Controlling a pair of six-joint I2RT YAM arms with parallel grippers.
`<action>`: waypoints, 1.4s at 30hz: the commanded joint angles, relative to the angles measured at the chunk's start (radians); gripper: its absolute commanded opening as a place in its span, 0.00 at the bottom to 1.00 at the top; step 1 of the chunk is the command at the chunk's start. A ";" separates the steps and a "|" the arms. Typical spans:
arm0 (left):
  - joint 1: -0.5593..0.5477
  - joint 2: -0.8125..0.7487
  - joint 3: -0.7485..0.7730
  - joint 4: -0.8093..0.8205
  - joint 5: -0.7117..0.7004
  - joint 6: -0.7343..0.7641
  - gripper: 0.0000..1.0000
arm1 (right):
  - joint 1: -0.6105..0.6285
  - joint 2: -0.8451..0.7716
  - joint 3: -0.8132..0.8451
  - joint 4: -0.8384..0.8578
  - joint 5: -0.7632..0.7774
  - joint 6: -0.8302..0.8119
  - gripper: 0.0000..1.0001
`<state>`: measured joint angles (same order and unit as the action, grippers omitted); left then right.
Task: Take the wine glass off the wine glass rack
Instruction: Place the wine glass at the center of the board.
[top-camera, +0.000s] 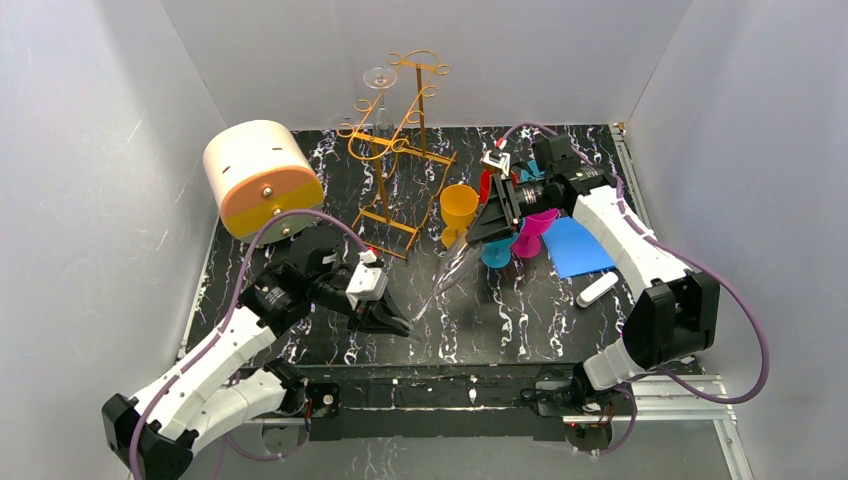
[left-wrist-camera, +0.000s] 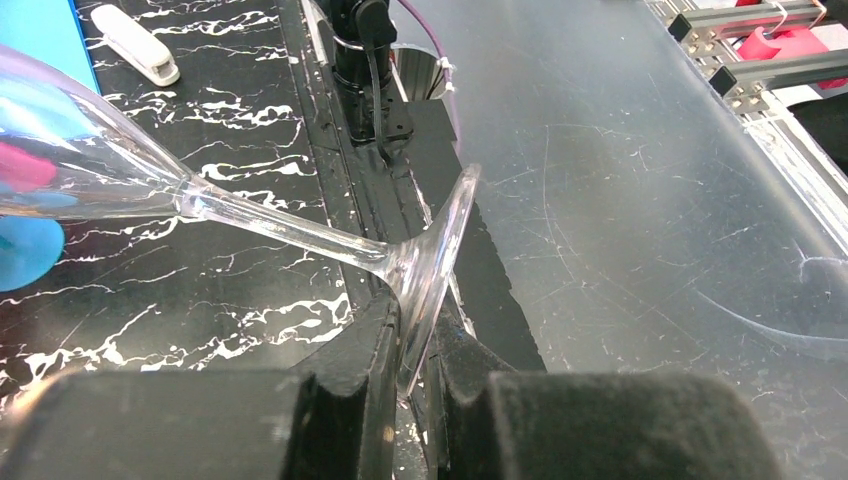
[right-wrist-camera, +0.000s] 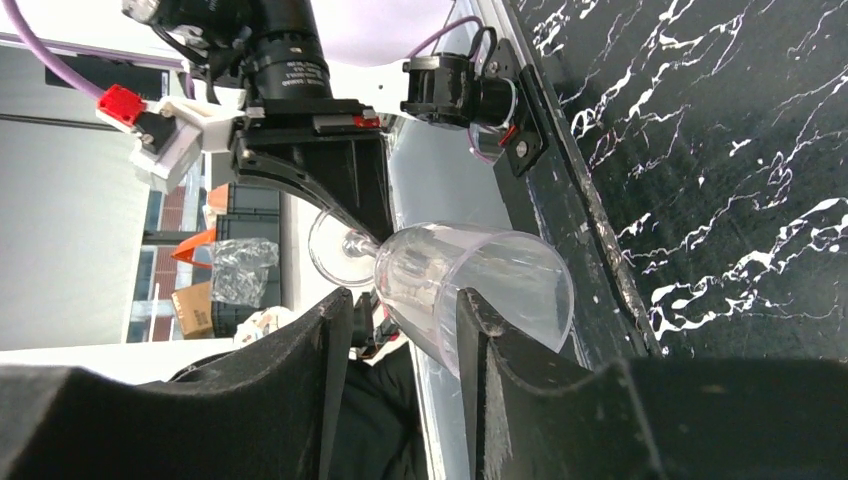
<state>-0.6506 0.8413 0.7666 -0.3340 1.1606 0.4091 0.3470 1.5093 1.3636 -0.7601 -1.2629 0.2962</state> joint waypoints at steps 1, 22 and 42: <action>0.011 0.036 0.083 -0.045 -0.069 0.073 0.00 | 0.037 -0.027 0.020 -0.104 -0.035 -0.049 0.50; 0.011 0.020 0.074 -0.085 -0.217 0.122 0.00 | 0.062 -0.166 -0.111 0.164 -0.213 0.155 0.38; 0.011 -0.044 0.100 -0.091 -0.329 0.086 0.12 | 0.071 -0.250 -0.143 0.290 -0.174 0.244 0.01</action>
<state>-0.6632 0.8242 0.8295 -0.4587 1.0401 0.5842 0.3695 1.3270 1.2263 -0.5026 -1.3884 0.5064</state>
